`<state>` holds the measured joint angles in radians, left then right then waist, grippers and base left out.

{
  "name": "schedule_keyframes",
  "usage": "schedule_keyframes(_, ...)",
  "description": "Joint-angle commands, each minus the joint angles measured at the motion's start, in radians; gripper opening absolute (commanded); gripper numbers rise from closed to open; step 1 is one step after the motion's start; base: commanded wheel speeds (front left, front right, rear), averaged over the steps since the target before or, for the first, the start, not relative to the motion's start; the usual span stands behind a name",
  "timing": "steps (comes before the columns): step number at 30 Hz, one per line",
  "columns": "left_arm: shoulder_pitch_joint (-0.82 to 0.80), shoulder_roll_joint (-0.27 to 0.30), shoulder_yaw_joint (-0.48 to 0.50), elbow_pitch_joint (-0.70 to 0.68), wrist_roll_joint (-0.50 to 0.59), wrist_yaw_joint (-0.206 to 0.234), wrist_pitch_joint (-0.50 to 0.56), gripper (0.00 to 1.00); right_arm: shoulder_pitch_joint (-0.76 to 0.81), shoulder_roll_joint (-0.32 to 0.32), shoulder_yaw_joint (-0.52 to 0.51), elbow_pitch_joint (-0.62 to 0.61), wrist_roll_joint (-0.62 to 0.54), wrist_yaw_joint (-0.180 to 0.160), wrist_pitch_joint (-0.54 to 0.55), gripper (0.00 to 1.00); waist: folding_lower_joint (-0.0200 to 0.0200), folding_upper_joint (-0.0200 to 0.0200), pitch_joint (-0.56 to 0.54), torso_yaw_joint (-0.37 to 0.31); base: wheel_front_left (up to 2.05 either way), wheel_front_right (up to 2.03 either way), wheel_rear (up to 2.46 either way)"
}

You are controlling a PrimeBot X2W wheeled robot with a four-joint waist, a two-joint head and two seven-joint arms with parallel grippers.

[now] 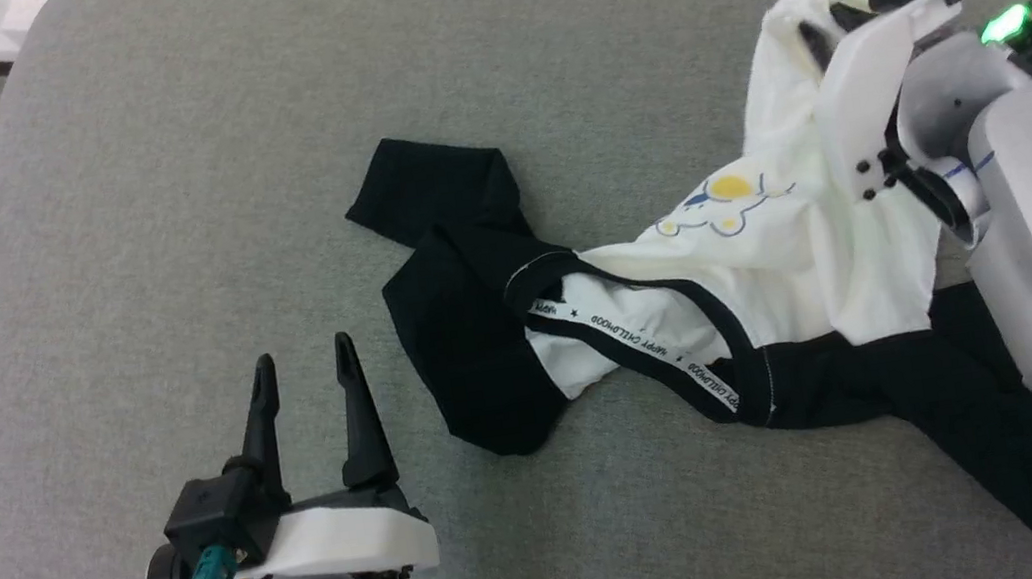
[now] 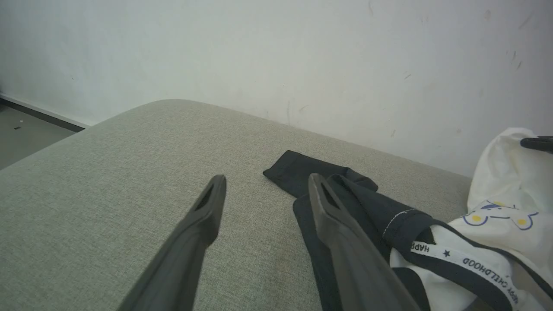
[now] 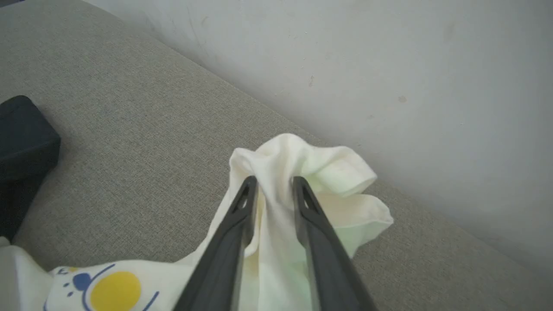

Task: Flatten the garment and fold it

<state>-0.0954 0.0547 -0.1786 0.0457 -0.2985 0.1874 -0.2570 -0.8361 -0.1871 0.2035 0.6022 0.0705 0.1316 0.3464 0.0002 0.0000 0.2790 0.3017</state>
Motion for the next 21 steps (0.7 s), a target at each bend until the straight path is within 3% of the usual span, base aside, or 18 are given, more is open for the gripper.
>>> schedule_keyframes(1,-0.012,-0.004,-0.001,0.001,-0.001,0.01,-0.005,1.0,0.0,0.005,-0.001,0.015,0.017,-0.001,-0.013,1.0,-0.0002,0.0,-0.001,0.004,0.0,0.0,0.0)
schedule_keyframes(4,-0.001,-0.004,0.009,-0.001,0.005,0.011,-0.005,1.0,0.043,0.018,-0.02,0.016,0.071,-0.001,-0.055,1.0,-0.0002,0.0,-0.028,-0.012,0.0,0.0,0.0)
schedule_keyframes(8,0.026,-0.004,0.036,-0.008,0.018,0.007,-0.005,1.0,0.179,0.027,-0.053,-0.084,0.128,-0.001,-0.108,1.0,-0.0002,0.0,-0.076,-0.056,0.0,0.0,0.0)
schedule_keyframes(15,0.057,-0.004,0.072,-0.014,0.039,-0.017,-0.005,1.0,0.541,0.078,-0.174,-0.449,0.136,-0.001,-0.137,1.0,-0.0002,0.0,-0.137,-0.142,0.0,0.0,0.0)
schedule_keyframes(21,0.059,-0.004,0.091,-0.004,0.05,-0.036,-0.005,1.0,0.814,0.116,-0.18,-0.714,0.04,-0.001,-0.168,1.0,-0.0002,0.0,-0.149,-0.2,0.0,0.0,0.0)
